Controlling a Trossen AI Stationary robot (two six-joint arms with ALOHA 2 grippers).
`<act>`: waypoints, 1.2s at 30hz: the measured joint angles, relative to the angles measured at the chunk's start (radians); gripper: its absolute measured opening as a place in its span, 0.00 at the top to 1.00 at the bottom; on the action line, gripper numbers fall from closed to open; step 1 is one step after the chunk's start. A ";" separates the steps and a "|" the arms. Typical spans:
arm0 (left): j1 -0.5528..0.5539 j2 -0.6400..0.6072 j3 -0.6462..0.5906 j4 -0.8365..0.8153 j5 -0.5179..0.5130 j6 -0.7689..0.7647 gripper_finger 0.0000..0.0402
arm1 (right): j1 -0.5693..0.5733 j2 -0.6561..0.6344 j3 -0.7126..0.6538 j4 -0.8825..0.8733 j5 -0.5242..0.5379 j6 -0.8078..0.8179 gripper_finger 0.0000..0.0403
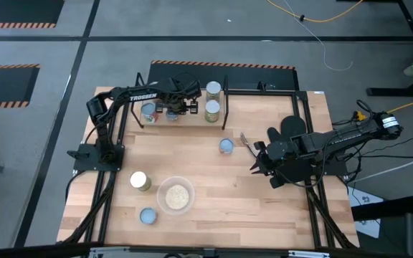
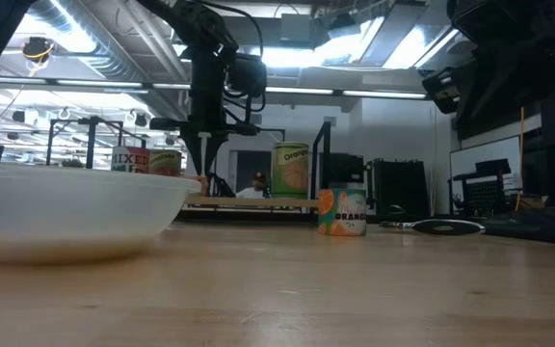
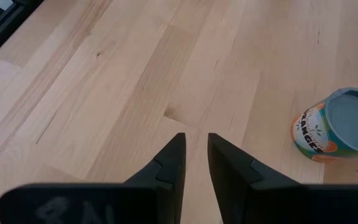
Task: Pick and place cans onto a shelf
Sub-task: Put the canned pineapple rings on the shelf
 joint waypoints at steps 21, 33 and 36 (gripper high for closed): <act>-0.002 0.000 0.000 0.001 -0.013 0.144 0.84 | 0.000 0.000 0.000 0.000 0.000 0.000 0.82; -0.005 -0.002 0.000 -0.021 0.162 0.557 0.84 | 0.000 0.000 0.000 0.000 -0.001 0.000 0.82; -0.005 -0.002 0.000 -0.032 0.142 0.560 0.84 | 0.000 0.000 0.000 0.000 -0.001 0.000 0.82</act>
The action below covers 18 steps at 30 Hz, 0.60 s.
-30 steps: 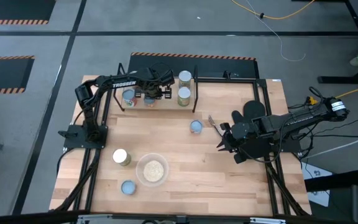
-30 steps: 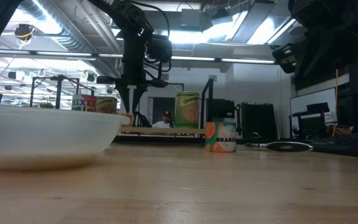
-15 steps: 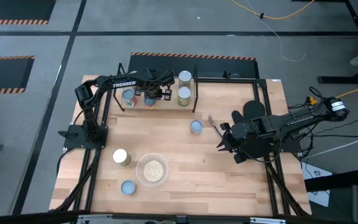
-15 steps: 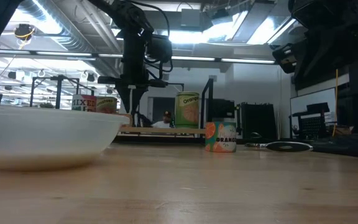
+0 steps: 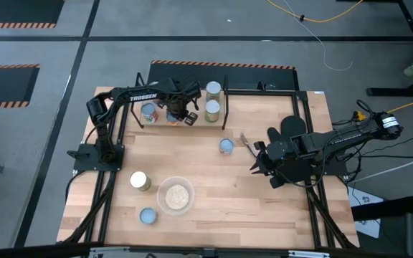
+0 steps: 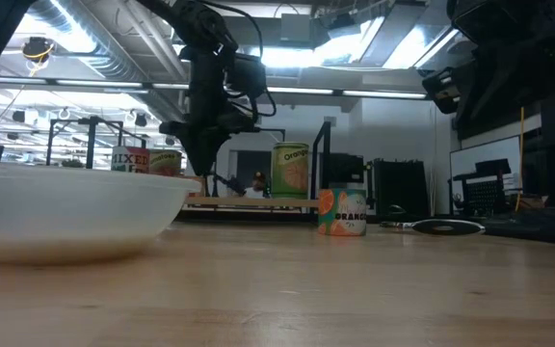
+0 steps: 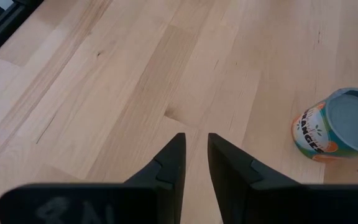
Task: Pick and place cans onto a shelf
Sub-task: Put the canned pineapple rings on the shelf
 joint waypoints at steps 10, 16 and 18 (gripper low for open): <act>-0.033 0.000 0.000 -0.033 -0.037 0.014 0.84 | 0.000 0.000 0.000 0.000 0.000 0.000 0.82; -0.068 0.000 0.000 -0.040 -0.106 0.017 0.84 | 0.000 0.000 0.000 0.000 0.000 0.001 0.82; -0.072 0.000 0.000 -0.040 -0.130 0.021 0.84 | 0.000 0.000 0.000 0.000 -0.001 0.006 0.82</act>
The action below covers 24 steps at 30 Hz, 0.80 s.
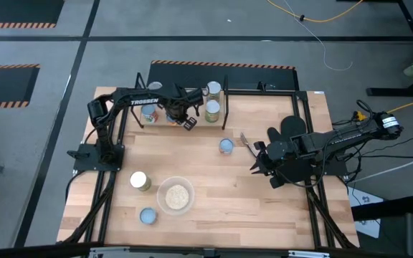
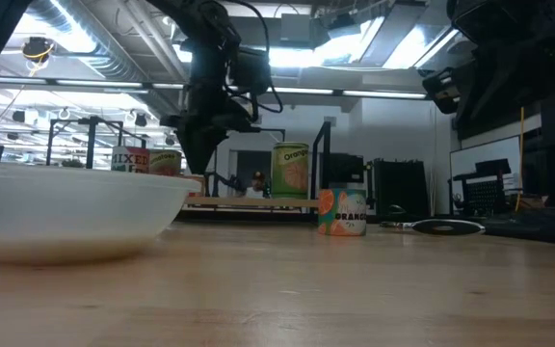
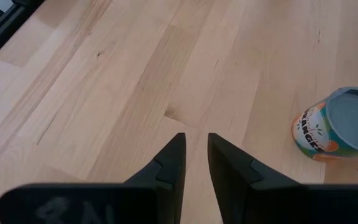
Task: Pick and place cans onto a shelf
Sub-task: Put the canned pineapple rings on the shelf
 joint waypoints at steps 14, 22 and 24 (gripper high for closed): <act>-0.020 0.000 0.000 -0.159 0.007 0.229 0.84 | 0.000 0.000 0.000 0.000 0.000 0.001 0.82; -0.030 0.000 0.000 -0.181 -0.038 0.461 0.84 | 0.000 0.000 0.000 0.000 0.000 0.000 0.82; -0.033 0.000 0.000 -0.181 -0.038 0.543 0.84 | 0.000 0.000 0.000 0.000 0.000 0.000 0.82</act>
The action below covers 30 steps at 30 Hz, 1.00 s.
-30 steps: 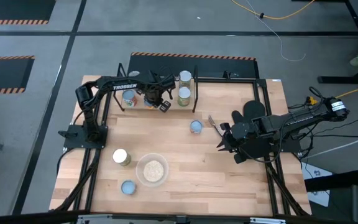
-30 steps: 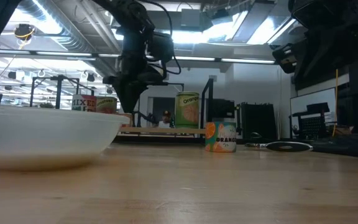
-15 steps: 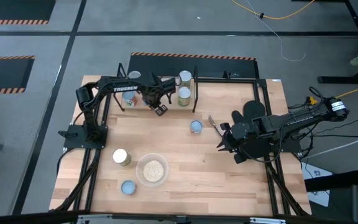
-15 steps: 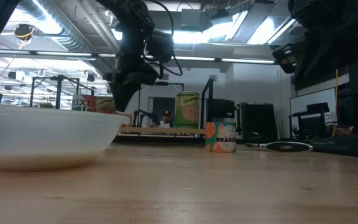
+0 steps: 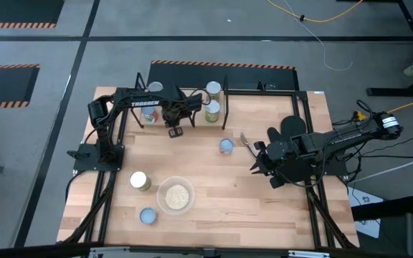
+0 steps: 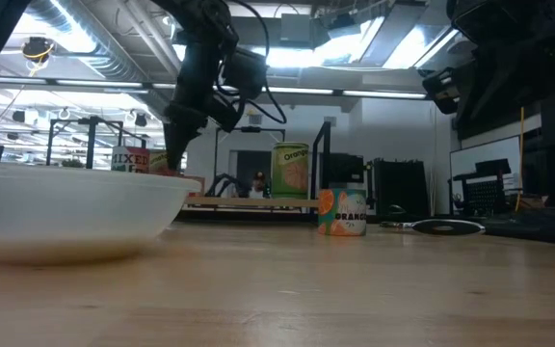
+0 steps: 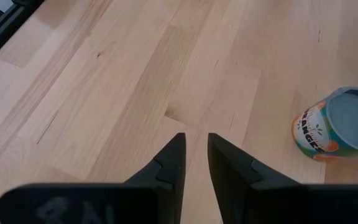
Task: Pick and place cans onto a shelf
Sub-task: Put the canned pineapple rings on the shelf
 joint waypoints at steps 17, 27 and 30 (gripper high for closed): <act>-0.013 0.001 -0.058 0.057 -0.047 0.160 0.84 | 0.000 0.000 0.000 0.000 0.000 0.002 0.82; -0.012 0.000 -0.067 0.133 -0.045 0.160 0.84 | 0.000 0.000 0.000 0.000 0.000 0.000 0.82; -0.012 0.002 -0.067 0.139 -0.042 0.159 0.84 | 0.000 0.000 0.000 0.000 0.000 -0.001 0.82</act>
